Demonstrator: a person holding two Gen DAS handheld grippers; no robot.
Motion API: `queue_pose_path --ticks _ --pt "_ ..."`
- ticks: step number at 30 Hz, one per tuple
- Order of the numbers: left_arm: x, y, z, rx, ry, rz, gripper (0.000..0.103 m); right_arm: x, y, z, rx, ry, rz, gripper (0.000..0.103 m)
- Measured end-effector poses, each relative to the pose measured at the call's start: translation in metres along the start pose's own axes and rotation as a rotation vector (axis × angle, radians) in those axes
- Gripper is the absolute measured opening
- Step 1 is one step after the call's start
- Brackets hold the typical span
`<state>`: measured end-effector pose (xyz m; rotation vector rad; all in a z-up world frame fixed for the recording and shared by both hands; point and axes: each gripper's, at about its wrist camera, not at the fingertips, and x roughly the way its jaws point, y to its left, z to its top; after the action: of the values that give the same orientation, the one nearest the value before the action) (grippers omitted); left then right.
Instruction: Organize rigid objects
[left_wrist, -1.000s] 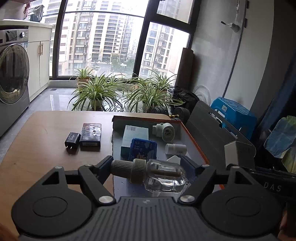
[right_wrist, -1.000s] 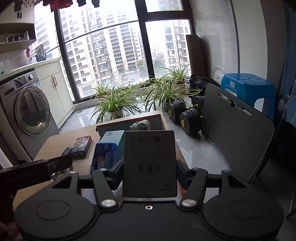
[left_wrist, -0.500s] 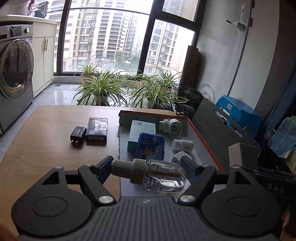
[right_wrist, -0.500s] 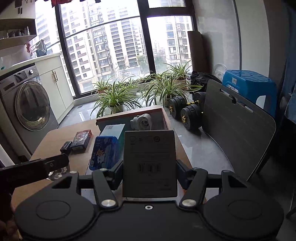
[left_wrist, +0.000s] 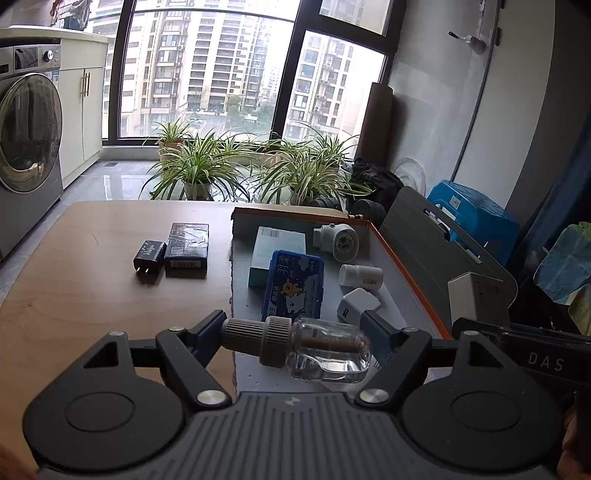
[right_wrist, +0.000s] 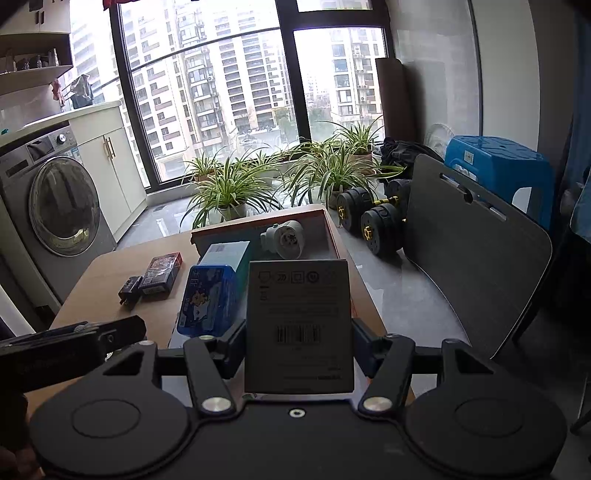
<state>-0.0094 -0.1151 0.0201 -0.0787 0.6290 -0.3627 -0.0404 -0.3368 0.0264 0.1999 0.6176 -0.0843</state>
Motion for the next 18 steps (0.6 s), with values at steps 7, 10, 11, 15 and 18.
queue_pose_path --ticks 7,10,11,15,18 --pt "0.0009 0.0 -0.0009 -0.002 0.005 0.001 0.081 0.0008 0.0007 -0.0014 -0.002 0.004 0.0 0.071" --pt "0.0009 -0.0004 -0.0013 -0.003 0.006 0.001 0.081 0.0009 0.0008 -0.002 -0.003 0.005 0.001 0.071" --pt "0.001 -0.0004 -0.0013 -0.003 0.006 0.0 0.081 0.0011 0.001 -0.0023 -0.002 0.005 0.001 0.071" --pt "0.0012 -0.0001 -0.0018 -0.003 0.007 0.0 0.081 0.0015 0.0016 -0.003 -0.003 0.006 0.0 0.071" --pt "0.0017 -0.0001 -0.0027 -0.005 0.008 0.001 0.081 0.0016 0.0017 -0.0032 -0.003 0.006 0.0 0.071"
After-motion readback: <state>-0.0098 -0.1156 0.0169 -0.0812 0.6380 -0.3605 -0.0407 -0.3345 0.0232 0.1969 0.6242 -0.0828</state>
